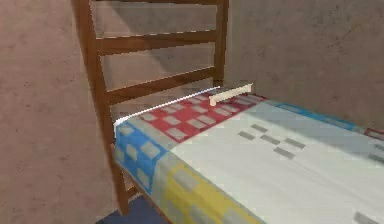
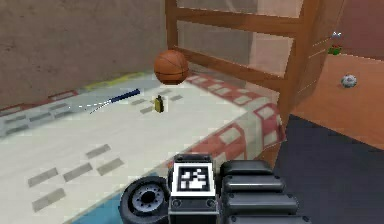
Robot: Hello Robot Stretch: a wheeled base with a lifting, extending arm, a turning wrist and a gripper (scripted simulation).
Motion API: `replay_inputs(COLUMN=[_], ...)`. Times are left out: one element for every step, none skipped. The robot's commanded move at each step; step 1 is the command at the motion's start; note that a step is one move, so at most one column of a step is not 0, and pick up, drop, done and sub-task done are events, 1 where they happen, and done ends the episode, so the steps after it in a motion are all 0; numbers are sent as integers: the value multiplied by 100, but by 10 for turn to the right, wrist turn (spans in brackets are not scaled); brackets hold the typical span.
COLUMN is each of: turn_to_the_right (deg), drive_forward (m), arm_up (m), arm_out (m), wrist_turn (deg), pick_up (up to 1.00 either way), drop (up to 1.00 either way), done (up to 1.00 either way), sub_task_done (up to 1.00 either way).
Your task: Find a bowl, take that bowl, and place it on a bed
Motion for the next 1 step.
replay_inputs(turn_to_the_right=[420], drive_forward=[0], arm_up=[0], arm_out=[0], wrist_turn=[0], pick_up=[0], drop=[0], done=[0], sub_task_done=[0])
